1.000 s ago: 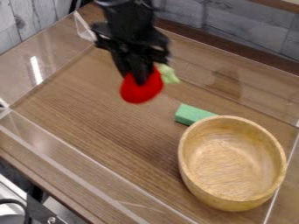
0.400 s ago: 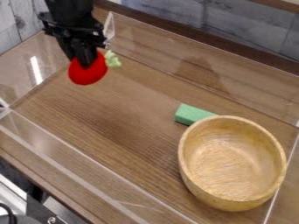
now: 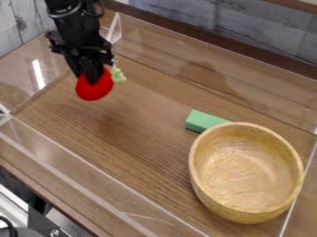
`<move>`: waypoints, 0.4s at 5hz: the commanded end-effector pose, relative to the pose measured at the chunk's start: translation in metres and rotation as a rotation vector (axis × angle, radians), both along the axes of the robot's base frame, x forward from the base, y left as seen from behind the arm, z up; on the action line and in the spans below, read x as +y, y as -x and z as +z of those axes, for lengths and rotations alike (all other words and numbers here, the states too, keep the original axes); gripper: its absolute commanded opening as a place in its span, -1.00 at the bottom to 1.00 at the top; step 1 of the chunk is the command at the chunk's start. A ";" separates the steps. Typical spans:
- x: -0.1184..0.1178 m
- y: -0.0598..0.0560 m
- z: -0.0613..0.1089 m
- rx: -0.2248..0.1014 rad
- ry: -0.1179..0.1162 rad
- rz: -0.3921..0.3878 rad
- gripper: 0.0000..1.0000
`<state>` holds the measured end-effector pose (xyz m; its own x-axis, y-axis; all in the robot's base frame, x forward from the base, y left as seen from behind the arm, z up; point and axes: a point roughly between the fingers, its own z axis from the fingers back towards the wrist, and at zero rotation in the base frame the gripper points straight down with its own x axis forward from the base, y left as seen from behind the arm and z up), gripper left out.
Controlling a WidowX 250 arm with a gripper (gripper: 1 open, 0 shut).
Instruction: Move the red fruit to the left
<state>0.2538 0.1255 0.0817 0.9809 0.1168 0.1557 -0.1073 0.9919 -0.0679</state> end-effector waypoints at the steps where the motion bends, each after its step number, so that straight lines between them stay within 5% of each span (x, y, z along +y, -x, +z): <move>1: 0.017 -0.008 0.001 -0.033 -0.028 0.039 -1.00; 2: 0.023 -0.012 -0.003 -0.031 -0.025 0.037 -1.00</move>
